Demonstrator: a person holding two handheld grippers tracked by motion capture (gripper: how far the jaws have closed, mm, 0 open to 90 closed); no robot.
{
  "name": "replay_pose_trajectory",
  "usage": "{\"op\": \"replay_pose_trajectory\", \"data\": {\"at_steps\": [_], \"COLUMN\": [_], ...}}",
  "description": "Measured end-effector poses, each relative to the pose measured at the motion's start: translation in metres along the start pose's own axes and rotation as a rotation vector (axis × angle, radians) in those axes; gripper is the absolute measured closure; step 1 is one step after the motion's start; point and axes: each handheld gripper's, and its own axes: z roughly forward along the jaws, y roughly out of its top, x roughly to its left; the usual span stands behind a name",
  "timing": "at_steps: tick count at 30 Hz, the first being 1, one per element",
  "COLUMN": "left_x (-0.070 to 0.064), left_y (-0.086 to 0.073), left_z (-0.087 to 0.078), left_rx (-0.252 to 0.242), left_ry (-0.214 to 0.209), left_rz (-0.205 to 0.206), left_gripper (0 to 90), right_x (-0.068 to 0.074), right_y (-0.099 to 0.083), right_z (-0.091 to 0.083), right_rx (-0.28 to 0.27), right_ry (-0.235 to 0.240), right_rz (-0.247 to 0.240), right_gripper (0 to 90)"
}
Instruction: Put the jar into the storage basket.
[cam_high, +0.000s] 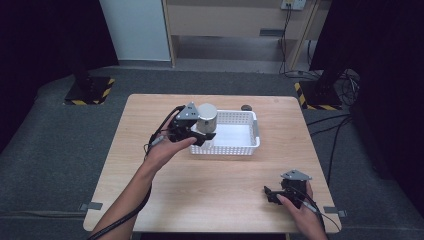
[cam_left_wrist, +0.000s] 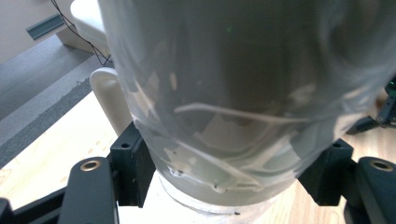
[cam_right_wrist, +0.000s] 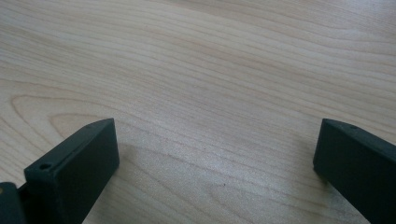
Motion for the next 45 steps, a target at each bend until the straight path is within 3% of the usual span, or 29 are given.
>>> {"op": "replay_pose_trajectory", "data": {"at_steps": [5,13,30,38,45], "left_x": [0.012,0.027,0.044,0.052,0.056], "left_y": [0.007,0.01,0.012,0.007,-0.005], "left_z": [0.009,0.021,0.041,0.047,0.057], "left_rx": [0.003,-0.005,0.005,-0.006,0.015], "left_ry": [0.025,0.032,0.04,0.042,0.034], "left_rz": [-0.003,-0.017,-0.031,-0.035,-0.058], "left_gripper": [29.5,29.5,29.5,29.5,29.5], "right_x": [0.0,0.0,0.0,0.0,0.0], "right_y": [0.0,0.0,0.0,0.0,0.0], "right_z": [0.0,0.0,0.0,0.0,0.0], "right_rx": [0.0,0.001,0.0,-0.001,-0.001], "right_ry": [0.0,0.0,0.0,0.0,0.0], "right_rz": [-0.003,-0.002,-0.003,-0.004,-0.005], "right_gripper": [0.3,0.4,0.4,0.4,0.4]}}
